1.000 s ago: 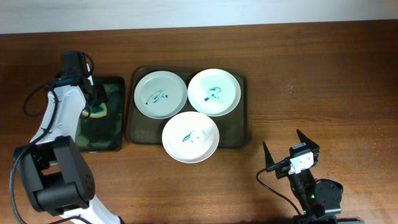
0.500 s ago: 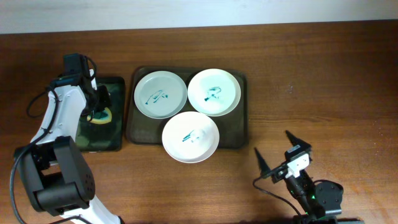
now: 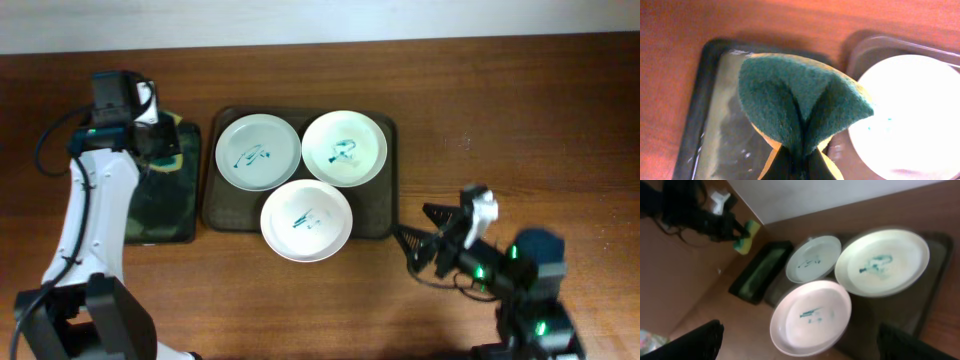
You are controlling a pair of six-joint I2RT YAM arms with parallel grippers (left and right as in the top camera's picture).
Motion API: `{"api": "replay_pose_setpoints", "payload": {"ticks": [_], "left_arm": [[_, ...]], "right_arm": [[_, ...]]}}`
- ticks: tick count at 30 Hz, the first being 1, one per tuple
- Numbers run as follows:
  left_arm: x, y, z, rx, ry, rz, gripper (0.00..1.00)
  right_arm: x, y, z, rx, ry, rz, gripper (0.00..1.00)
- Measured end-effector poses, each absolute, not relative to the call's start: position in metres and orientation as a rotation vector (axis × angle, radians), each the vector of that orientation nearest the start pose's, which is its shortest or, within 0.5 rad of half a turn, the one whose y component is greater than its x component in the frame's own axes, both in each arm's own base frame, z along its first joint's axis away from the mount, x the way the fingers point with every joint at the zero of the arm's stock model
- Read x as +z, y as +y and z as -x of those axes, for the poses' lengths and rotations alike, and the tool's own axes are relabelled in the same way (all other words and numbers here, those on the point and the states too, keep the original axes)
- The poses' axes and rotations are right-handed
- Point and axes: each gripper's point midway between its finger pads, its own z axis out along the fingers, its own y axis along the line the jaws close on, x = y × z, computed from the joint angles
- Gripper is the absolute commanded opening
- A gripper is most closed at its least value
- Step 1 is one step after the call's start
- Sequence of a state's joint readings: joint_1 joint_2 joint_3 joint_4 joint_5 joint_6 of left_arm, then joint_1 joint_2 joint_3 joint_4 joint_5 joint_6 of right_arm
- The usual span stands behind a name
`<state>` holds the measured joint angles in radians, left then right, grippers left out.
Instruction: Clean dirty plates on tray and stack at the side
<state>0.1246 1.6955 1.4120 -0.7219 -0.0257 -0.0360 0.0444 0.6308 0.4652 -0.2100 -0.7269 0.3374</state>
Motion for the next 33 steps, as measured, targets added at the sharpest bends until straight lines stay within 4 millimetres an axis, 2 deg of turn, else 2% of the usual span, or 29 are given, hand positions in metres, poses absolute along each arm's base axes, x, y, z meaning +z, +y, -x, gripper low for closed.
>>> {"api": "replay_pose_setpoints", "payload": {"ticks": [1, 2, 3, 4, 5, 6, 8, 9, 10, 11, 12, 13, 14, 15, 16, 18, 19, 20, 23, 26, 33], "left_arm": [[0.163, 0.045, -0.437, 0.059, 2.546, 0.157, 0.00], [0.168, 0.026, -0.445, 0.037, 2.517, 0.079, 0.00], [0.170, 0.007, -0.448, 0.007, 2.505, 0.011, 0.00], [0.174, -0.017, -0.453, -0.033, 2.480, -0.071, 0.00], [0.175, -0.040, -0.453, -0.069, 2.468, -0.148, 0.00], [0.177, -0.053, -0.454, -0.085, 2.452, -0.189, 0.00], [0.176, -0.081, -0.456, -0.119, 2.432, -0.270, 0.00], [0.164, -0.091, -0.458, -0.135, 2.448, -0.296, 0.00], [0.154, -0.093, -0.461, -0.146, 2.466, -0.300, 0.00], [0.137, -0.097, -0.468, -0.181, 2.482, -0.303, 0.00], [0.110, -0.101, -0.471, -0.226, 2.526, -0.311, 0.00], [0.098, -0.103, -0.472, -0.248, 2.545, -0.315, 0.00], [0.081, -0.107, -0.476, -0.282, 2.563, -0.317, 0.00], [0.071, -0.109, -0.476, -0.297, 2.578, -0.317, 0.00], [0.062, -0.111, -0.477, -0.314, 2.589, -0.306, 0.00], [0.041, -0.115, -0.480, -0.343, 2.616, -0.282, 0.00], [0.036, -0.115, -0.480, -0.350, 2.625, -0.273, 0.00], [0.030, -0.115, -0.479, -0.357, 2.638, -0.261, 0.00], [0.020, -0.116, -0.479, -0.382, 2.659, -0.203, 0.00], [0.018, -0.116, -0.482, -0.402, 2.662, -0.152, 0.00], [0.017, -0.110, -0.484, -0.433, 2.678, 0.021, 0.00]], "right_arm": [[0.221, 0.125, -0.251, 0.941, 1.962, 0.225, 0.98], [0.224, 0.125, -0.267, 0.922, 2.064, 0.231, 0.98], [0.233, 0.127, -0.281, 0.910, 2.091, 0.244, 0.98], [0.240, 0.132, -0.296, 0.878, 2.142, 0.265, 0.98], [0.246, 0.143, -0.312, 0.822, 2.190, 0.314, 0.98], [0.249, 0.152, -0.320, 0.781, 2.226, 0.347, 0.98], [0.254, 0.194, -0.349, 0.643, 2.260, 0.475, 0.97], [0.249, 0.202, -0.352, 0.616, 2.272, 0.498, 0.83], [0.248, 0.212, -0.364, 0.596, 2.246, 0.513, 0.77], [0.244, 0.226, -0.376, 0.595, 2.220, 0.537, 0.62], [0.238, 0.236, -0.383, 0.603, 2.209, 0.550, 0.50], [0.232, 0.248, -0.393, 0.601, 2.181, 0.565, 0.42], [0.218, 0.253, -0.400, 0.582, 2.208, 0.560, 0.43], [0.207, 0.255, -0.404, 0.564, 2.238, 0.552, 0.43], [0.188, 0.257, -0.411, 0.528, 2.309, 0.545, 0.43], [0.163, 0.261, -0.430, 0.471, 2.416, 0.542, 0.42], [0.158, 0.264, -0.439, 0.447, 2.457, 0.551, 0.41], [0.156, 0.274, -0.461, 0.432, 2.457, 0.558, 0.40], [0.129, 0.284, -0.486, 0.394, 2.490, 0.589, 0.36], [0.102, 0.286, -0.492, 0.373, 2.513, 0.616, 0.34], [0.087, 0.297, -0.504, 0.407, 2.479, 0.623, 0.31]]}}
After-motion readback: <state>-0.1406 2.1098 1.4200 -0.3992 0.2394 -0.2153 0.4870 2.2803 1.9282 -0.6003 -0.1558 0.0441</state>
